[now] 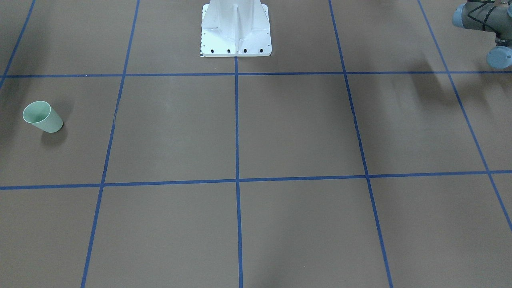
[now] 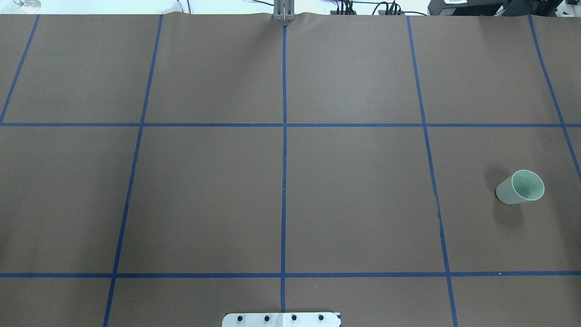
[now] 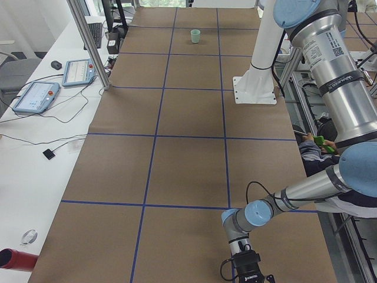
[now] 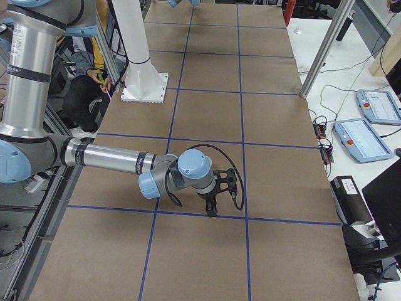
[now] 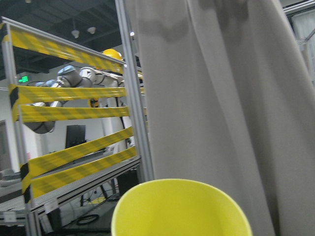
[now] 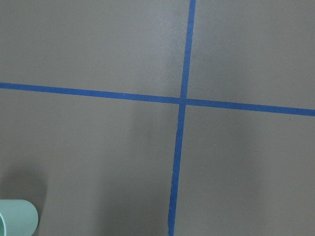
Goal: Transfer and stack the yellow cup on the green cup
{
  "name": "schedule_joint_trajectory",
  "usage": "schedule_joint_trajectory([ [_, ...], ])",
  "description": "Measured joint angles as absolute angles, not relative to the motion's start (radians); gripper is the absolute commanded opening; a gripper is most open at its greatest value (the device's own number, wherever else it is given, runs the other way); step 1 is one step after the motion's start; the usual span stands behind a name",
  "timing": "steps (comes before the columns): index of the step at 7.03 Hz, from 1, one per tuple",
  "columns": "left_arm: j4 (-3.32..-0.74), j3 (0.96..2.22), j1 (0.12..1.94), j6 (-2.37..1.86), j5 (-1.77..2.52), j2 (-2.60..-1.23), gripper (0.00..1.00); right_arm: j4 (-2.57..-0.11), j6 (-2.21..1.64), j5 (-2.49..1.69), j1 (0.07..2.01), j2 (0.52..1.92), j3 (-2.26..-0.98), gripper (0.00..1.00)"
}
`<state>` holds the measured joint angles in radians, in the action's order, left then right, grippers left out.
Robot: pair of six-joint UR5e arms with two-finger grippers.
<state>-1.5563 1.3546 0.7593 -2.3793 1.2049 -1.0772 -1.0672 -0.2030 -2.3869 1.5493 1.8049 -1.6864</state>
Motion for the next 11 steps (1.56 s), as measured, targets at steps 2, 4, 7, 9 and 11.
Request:
schedule_joint_trajectory([
  [2,-1.841,1.303,0.764,-2.229,1.070,-1.048,0.46,-1.069,-0.205,-2.388,1.549,1.802,-1.684,1.00],
  [4,-2.220,1.239,0.846,-1.911,0.981,-1.061,0.45,-1.069,-0.226,-2.387,1.549,1.800,-1.684,1.00],
  [7,-2.654,1.223,1.005,-1.406,0.961,-1.136,0.36,-1.068,-0.256,-2.388,1.549,1.791,-1.687,1.00],
  [9,-2.840,1.231,1.023,-1.202,0.986,-1.197,0.36,-1.068,-0.270,-2.388,1.549,1.786,-1.687,1.00],
  [11,-2.973,1.291,1.032,-1.016,1.100,-1.233,0.33,-1.068,-0.283,-2.389,1.549,1.783,-1.688,1.00],
])
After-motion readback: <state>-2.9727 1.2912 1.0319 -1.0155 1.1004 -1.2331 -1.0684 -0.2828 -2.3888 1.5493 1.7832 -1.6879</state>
